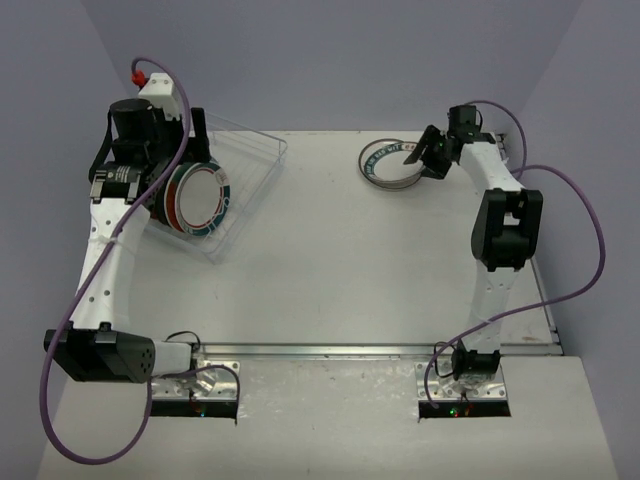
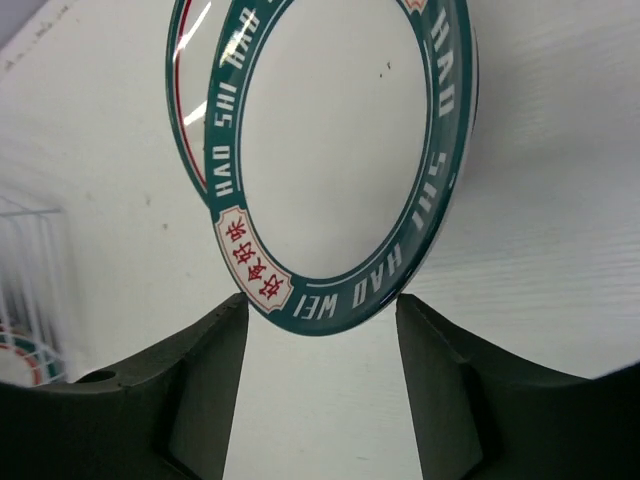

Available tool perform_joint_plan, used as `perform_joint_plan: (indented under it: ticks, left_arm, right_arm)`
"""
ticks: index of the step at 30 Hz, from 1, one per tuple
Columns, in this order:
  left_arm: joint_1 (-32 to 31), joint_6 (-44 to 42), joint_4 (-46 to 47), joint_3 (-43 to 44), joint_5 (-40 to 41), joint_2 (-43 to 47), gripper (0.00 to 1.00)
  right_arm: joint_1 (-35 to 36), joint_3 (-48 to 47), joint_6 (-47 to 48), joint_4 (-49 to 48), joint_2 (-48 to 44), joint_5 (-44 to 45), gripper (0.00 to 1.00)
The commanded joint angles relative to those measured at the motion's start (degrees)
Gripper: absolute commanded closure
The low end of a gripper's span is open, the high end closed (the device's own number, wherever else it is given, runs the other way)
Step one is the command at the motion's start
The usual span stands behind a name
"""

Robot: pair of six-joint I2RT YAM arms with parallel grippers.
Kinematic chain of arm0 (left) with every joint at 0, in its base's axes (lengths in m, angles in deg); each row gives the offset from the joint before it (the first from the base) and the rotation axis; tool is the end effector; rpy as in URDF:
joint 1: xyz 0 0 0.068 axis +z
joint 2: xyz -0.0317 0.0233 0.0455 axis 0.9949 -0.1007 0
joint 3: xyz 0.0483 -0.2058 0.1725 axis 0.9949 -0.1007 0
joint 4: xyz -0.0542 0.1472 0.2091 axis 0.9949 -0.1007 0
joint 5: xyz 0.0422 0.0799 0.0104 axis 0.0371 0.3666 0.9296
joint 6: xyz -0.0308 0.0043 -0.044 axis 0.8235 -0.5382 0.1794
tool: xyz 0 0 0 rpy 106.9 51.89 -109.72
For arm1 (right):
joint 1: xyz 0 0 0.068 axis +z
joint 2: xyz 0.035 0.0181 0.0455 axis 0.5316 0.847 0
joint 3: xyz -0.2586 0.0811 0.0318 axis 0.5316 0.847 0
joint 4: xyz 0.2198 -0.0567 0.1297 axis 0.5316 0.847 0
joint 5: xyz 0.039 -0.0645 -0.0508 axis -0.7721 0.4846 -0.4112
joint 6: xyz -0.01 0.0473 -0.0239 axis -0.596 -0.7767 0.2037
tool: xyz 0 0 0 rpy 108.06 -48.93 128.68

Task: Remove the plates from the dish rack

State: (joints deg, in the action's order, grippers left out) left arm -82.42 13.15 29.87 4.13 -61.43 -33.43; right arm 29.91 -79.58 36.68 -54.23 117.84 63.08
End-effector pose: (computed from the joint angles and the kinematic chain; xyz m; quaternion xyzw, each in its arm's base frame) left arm 0.2757 0.0082 0.4416 0.0232 0.8241 0.0278 0.5653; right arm 0.4909 -0.0102 0.2155 0.2849 0.8883 0.2152 0.2889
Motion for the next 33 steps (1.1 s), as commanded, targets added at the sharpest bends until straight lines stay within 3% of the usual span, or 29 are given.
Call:
perform_joint_plan:
  ticks: [1, 6, 11, 15, 18, 22, 33]
  left_arm:
    - [-0.4, -1.9, -2.8, 3.3, 7.2, -3.2, 0.00]
    - [-0.2, -2.1, -3.4, 2.5, 7.7, -3.3, 0.00]
    - [-0.2, -5.0, -5.1, 3.1, 8.7, -5.8, 0.02]
    - [1.0, -7.9, -7.1, 3.5, 8.8, -10.2, 0.19]
    - [1.3, -10.4, -7.1, 2.8, 8.6, -12.7, 0.42]
    - [1.3, -11.7, -7.3, 2.6, 9.3, -14.9, 0.56]
    - [1.6, -13.6, -5.3, 0.3, 11.1, -20.9, 0.56]
  right_arm:
    - [3.9, -5.5, 12.0, 6.0, -3.3, 13.9, 0.35]
    - [4.4, -5.9, 15.3, 8.1, -2.8, 15.1, 0.33]
    - [4.8, -4.2, 17.4, 7.5, -4.6, 10.7, 0.33]
    - [6.3, 0.6, 21.2, 2.5, -9.2, 8.2, 0.33]
    - [7.8, 8.2, 24.4, -2.4, -15.8, 8.0, 0.33]
    - [8.3, 14.7, 26.4, -5.0, -21.5, 8.3, 0.33]
    - [8.4, 21.9, 26.8, -6.9, -26.8, 5.7, 0.33]
